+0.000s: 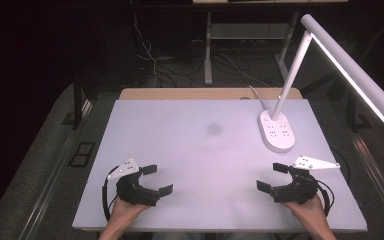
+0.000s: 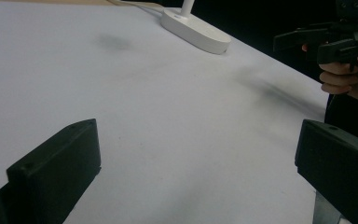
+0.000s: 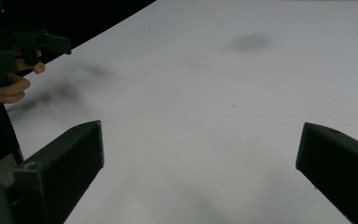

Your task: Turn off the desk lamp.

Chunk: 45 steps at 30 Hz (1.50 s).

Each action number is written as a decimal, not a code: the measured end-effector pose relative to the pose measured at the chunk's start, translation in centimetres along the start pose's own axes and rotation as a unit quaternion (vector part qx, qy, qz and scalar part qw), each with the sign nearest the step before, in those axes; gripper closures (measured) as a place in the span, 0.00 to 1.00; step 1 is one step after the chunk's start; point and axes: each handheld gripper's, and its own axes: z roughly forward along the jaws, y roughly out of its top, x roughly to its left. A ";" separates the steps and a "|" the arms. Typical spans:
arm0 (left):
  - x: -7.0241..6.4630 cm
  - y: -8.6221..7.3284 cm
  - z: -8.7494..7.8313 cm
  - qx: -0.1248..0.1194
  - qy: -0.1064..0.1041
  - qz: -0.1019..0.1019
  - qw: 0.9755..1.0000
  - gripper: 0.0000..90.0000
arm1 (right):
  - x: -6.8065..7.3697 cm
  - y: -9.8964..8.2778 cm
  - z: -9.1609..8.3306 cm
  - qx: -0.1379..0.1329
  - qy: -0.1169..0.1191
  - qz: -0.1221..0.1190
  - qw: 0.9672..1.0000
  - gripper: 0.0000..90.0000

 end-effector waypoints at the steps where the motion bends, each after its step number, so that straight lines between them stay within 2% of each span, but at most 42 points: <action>1: 0.0 0.0 0.0 0.001 0.000 0.000 1.000 0.00 | 0.0 0.0 0.0 0.000 0.000 -0.001 1.000 0.01; 20: 0.0 0.0 0.2 0.007 -0.007 0.001 1.000 0.00 | 0.1 0.0 -0.1 0.021 0.003 0.001 1.000 0.01; 31: 0.0 0.0 0.1 0.007 -0.005 0.001 1.000 0.00 | 0.4 0.4 -0.4 0.040 -0.002 -0.009 0.999 0.01; 45: 0.1 -0.1 0.0 0.004 -0.001 -0.003 1.000 0.00 | -0.3 1.4 -1.1 0.048 -0.002 0.003 0.999 0.01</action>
